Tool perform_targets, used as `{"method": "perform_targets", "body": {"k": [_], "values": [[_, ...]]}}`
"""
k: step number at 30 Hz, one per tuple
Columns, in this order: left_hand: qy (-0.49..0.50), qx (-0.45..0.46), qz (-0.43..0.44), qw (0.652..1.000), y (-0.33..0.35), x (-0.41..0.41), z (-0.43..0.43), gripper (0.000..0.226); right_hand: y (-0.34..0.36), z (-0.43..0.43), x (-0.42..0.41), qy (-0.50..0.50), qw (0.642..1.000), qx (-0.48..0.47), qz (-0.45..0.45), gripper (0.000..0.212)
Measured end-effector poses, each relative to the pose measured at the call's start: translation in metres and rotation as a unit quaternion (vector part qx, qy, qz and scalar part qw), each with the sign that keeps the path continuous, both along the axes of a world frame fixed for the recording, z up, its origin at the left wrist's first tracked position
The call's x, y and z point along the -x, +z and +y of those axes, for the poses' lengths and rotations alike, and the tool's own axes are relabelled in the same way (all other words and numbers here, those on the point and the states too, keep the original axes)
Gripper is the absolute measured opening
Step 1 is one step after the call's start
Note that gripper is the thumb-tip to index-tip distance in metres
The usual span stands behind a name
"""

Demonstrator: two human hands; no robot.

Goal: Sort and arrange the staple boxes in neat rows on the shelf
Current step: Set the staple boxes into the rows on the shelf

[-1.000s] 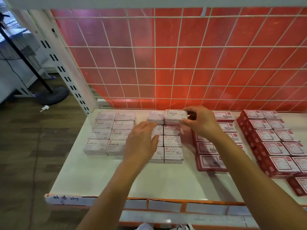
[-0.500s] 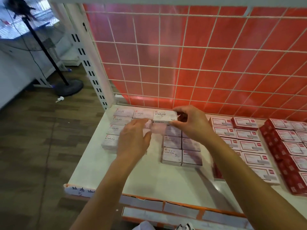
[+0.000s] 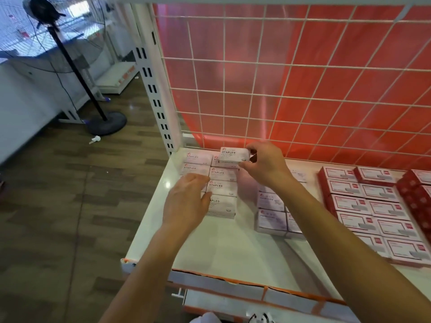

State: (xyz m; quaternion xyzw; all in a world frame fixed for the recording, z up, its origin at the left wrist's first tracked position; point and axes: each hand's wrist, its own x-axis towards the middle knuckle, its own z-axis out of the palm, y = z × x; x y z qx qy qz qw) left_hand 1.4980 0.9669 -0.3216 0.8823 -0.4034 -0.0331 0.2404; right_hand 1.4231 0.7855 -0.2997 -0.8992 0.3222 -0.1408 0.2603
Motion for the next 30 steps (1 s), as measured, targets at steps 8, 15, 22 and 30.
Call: {"method": "perform_targets", "body": {"k": [8,15,22,30], "values": [[-0.044,0.01,0.001,0.999,-0.008,-0.013,0.0,0.031,-0.002,0.002,-0.032,0.0,0.997,0.006,0.08,0.013],[-0.06,0.007,0.002,0.998,-0.01,-0.025,0.001,0.034,-0.002,0.002,-0.038,0.009,0.987,-0.02,0.157,0.013],[-0.074,0.005,0.011,0.997,-0.012,-0.028,-0.001,0.034,0.002,0.002,-0.037,0.015,0.986,-0.026,0.163,0.015],[-0.082,0.009,0.004,0.997,-0.008,-0.031,-0.006,0.036,0.002,0.003,-0.037,0.008,0.986,-0.011,0.164,0.036]]}}
